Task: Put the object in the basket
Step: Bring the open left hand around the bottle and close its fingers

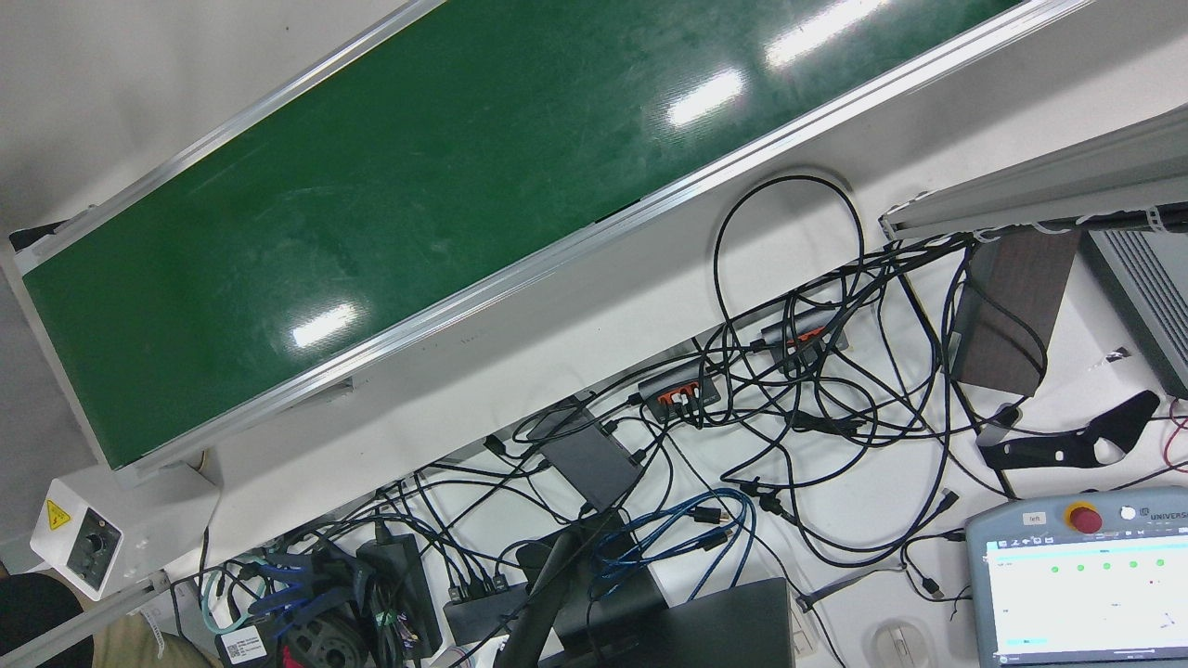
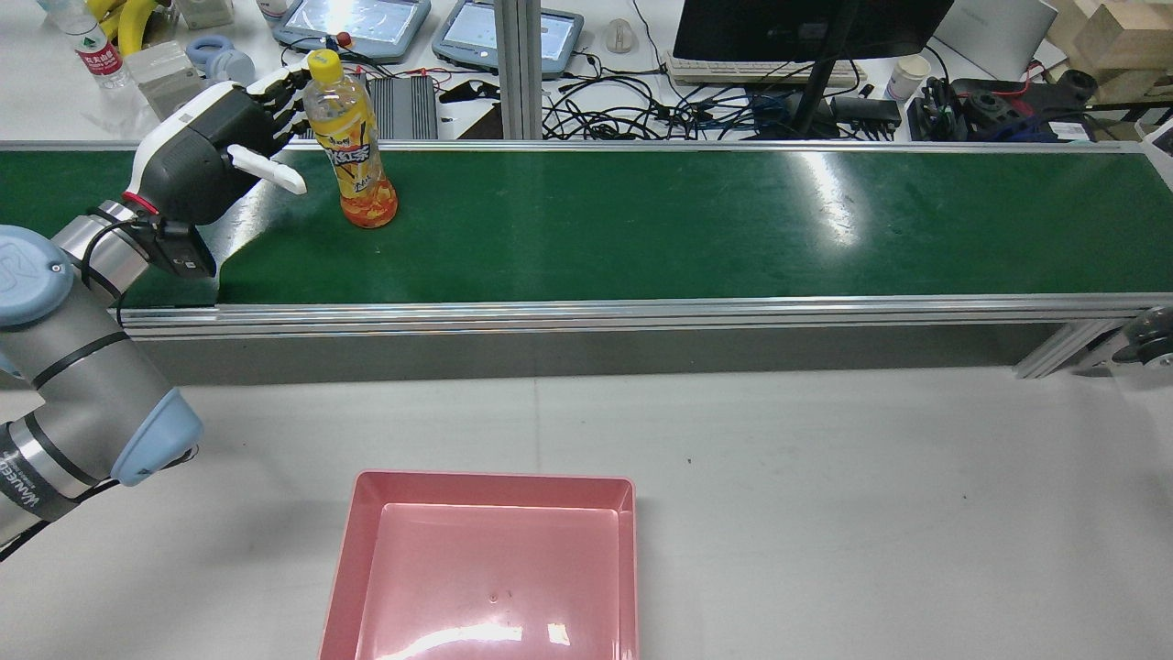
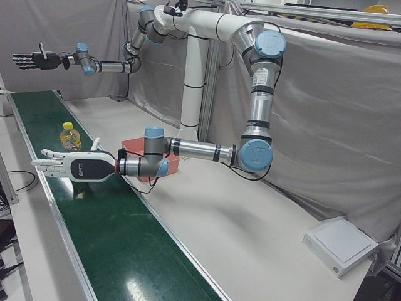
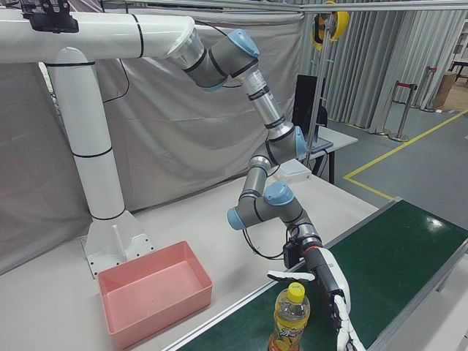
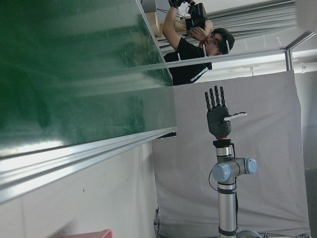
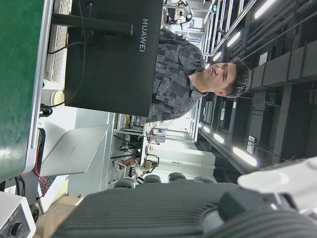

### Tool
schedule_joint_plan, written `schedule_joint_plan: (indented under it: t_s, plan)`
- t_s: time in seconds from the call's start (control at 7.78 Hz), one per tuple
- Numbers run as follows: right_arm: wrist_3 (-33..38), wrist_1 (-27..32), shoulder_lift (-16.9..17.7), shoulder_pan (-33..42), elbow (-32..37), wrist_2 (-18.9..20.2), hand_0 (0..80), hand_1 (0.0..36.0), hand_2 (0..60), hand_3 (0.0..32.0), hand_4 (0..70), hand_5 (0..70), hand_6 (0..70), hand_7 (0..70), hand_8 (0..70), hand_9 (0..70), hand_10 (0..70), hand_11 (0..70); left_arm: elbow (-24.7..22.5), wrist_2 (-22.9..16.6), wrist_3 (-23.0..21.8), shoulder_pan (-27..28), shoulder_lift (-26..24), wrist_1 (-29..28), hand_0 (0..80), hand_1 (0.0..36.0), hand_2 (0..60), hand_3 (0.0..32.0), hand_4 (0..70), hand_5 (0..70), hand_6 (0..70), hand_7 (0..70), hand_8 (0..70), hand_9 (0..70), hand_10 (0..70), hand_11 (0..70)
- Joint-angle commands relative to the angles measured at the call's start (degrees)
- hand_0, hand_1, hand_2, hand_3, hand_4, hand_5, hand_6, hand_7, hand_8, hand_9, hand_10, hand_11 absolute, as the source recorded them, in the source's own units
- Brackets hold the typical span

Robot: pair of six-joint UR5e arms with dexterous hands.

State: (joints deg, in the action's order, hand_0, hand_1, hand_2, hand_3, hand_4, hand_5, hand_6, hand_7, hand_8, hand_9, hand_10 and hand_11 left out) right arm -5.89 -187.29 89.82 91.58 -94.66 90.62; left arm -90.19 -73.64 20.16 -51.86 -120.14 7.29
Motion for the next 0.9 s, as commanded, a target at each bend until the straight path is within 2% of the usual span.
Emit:
schedule_joint_plan:
  t_s: [0.0, 0.26, 0.51, 0.64, 0.77]
  plan:
    - [-0.09, 0.00, 0.00, 0.00, 0.00, 0.00, 0.0, 0.0, 0.0, 0.0, 0.0, 0.0, 0.0, 0.0, 0.0, 0.0, 0.0, 0.0, 1.77, -0.54, -0.47, 0.00, -1.67, -1.22, 56.8, 4.1, 0.0, 0.0, 13.0, 18.1, 2.1, 0.8, 5.4, 6.6, 7.0, 11.6]
    - [0.00, 0.00, 0.00, 0.00, 0.00, 0.00, 0.0, 0.0, 0.0, 0.0, 0.0, 0.0, 0.0, 0.0, 0.0, 0.0, 0.0, 0.0, 1.69, -0.63, -0.47, 0.00, -2.20, -1.31, 56.3, 4.0, 0.0, 0.0, 13.4, 18.5, 2.1, 1.3, 5.5, 6.6, 7.1, 11.7]
    - [0.00, 0.00, 0.00, 0.00, 0.00, 0.00, 0.0, 0.0, 0.0, 0.0, 0.0, 0.0, 0.0, 0.0, 0.0, 0.0, 0.0, 0.0, 1.69, -1.68, -0.90, 0.00, -2.90, -1.49, 55.5, 5.7, 0.0, 0.0, 15.6, 23.7, 3.3, 2.8, 7.9, 10.2, 8.9, 14.2]
    - [0.00, 0.00, 0.00, 0.00, 0.00, 0.00, 0.0, 0.0, 0.0, 0.0, 0.0, 0.0, 0.0, 0.0, 0.0, 0.0, 0.0, 0.0, 1.69, -1.68, -1.43, 0.09, -2.99, -1.49, 54.5, 9.3, 0.0, 0.0, 19.7, 33.4, 4.9, 4.2, 9.7, 13.2, 12.9, 20.0]
    - [0.00, 0.00, 0.00, 0.00, 0.00, 0.00, 0.0, 0.0, 0.0, 0.0, 0.0, 0.0, 0.0, 0.0, 0.0, 0.0, 0.0, 0.0, 1.95, -1.68, -1.35, 0.18, -3.51, -1.23, 62.0, 16.1, 0.0, 0.0, 43.3, 57.1, 12.1, 14.2, 19.2, 27.3, 31.1, 45.7]
